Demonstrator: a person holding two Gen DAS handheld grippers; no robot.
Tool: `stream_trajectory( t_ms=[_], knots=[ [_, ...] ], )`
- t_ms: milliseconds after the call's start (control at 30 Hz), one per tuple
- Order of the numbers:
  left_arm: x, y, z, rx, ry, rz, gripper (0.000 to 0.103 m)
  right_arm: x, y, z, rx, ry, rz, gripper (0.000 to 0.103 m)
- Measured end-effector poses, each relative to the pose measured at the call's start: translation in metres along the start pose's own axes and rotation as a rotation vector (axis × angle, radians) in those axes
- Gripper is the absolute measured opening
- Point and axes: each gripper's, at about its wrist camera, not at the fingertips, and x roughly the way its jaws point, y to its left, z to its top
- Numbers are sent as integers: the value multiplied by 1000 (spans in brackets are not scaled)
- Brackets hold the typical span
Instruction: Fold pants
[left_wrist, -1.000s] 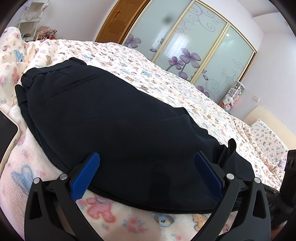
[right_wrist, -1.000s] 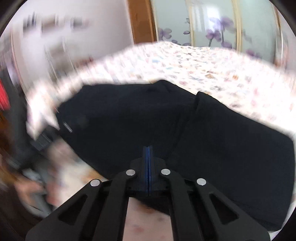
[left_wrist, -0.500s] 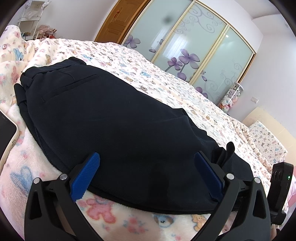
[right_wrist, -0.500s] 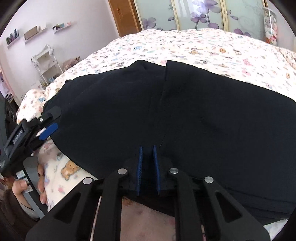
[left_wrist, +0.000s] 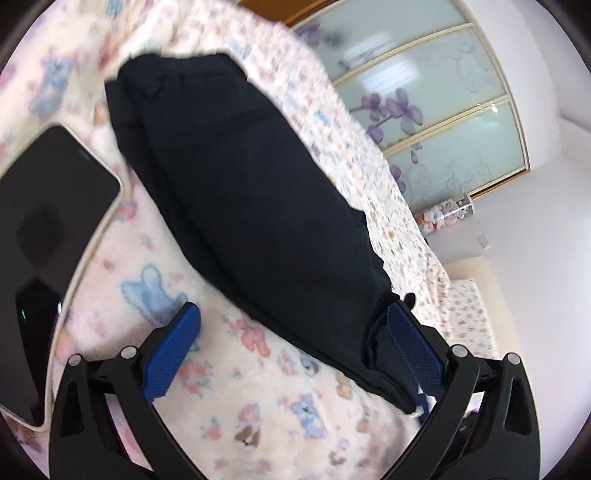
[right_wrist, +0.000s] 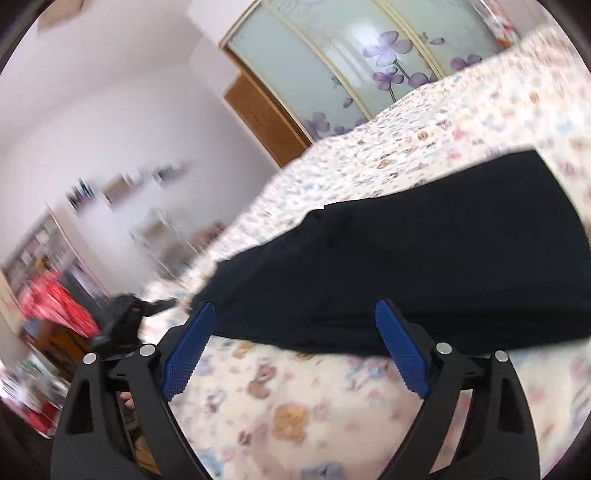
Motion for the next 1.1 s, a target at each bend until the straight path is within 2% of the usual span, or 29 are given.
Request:
stream_trajectory(
  t_ms=[167, 333, 433, 500, 600, 667, 767, 800, 900, 967, 1000, 1067, 1100],
  knots=[
    [23, 5, 20, -84, 91, -2, 101, 0, -25, -11, 95, 3, 62, 91],
    [43, 20, 37, -227, 146, 15, 101, -1, -25, -11, 81, 0, 86, 92],
    [49, 23, 52, -269, 139, 6, 101, -1, -23, -14, 79, -2, 94, 93],
    [48, 16, 61, -259, 114, -9, 101, -2, -22, -15, 81, -3, 94, 93],
    [32, -17, 66, -79, 22, -19, 101, -2, -21, -16, 83, -5, 94, 93],
    [36, -24, 65, -20, 14, 24, 101, 0, -20, -17, 77, -3, 91, 93],
    [48, -4, 70, -87, 27, 72, 101, 0, -18, -19, 69, 0, 90, 93],
    [50, 8, 72, -133, 16, 53, 101, -1, -17, -19, 66, 0, 90, 93],
    [46, 19, 78, -185, -19, -8, 100, 0, -16, -20, 66, 5, 91, 94],
    [49, 21, 83, -202, -25, -14, 92, 2, -16, -21, 64, 13, 94, 94],
    [51, 22, 85, -213, -27, -6, 88, 2, -15, -22, 58, 16, 92, 94],
    [52, 22, 86, -222, -34, 19, 74, 4, -12, -23, 45, 23, 88, 94],
    [52, 20, 87, -212, -40, 39, 72, 4, -10, -24, 37, 28, 86, 94]
  ],
)
